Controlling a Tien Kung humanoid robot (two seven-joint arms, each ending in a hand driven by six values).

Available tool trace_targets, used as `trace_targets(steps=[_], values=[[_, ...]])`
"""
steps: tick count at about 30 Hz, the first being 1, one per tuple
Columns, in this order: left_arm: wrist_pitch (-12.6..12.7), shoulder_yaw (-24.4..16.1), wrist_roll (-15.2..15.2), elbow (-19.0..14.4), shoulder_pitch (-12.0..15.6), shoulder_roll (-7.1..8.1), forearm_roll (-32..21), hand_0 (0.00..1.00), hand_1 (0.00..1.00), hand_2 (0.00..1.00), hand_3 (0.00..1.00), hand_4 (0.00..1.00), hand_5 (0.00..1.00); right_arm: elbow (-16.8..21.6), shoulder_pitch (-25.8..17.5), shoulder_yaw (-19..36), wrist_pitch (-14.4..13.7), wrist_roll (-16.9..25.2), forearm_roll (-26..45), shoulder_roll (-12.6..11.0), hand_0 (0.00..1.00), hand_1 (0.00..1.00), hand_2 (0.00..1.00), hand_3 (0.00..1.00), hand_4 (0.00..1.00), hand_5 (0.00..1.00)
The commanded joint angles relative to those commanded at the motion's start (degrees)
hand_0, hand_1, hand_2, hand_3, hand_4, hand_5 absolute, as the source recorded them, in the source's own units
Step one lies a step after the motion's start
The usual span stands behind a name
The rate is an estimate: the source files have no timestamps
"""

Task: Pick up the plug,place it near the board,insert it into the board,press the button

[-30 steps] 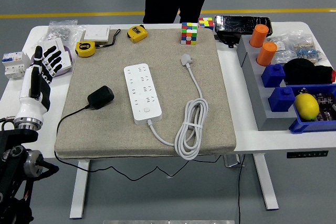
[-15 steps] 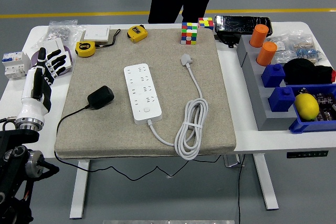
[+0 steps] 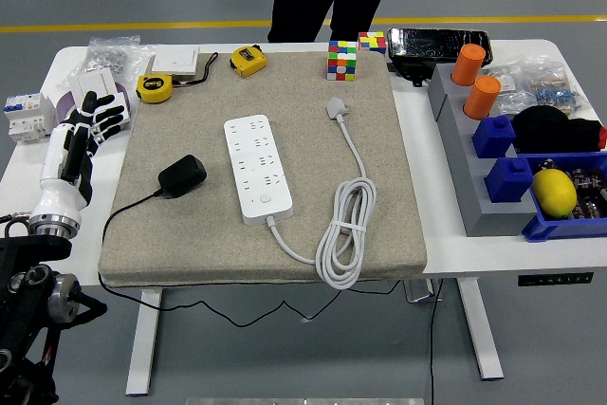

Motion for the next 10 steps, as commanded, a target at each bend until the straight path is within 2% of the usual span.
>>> trace_targets(steps=[10], values=[[0.87, 0.07, 0.24, 0.10, 0.14, 0.10, 1.44, 0.726, 0.713, 0.649, 0.668, 0.951, 0.806, 0.00, -0.05, -0.13, 0.01, -0.05, -0.07, -0.07, 0.848, 0.761, 0.750, 0.785, 0.998, 0.903]])
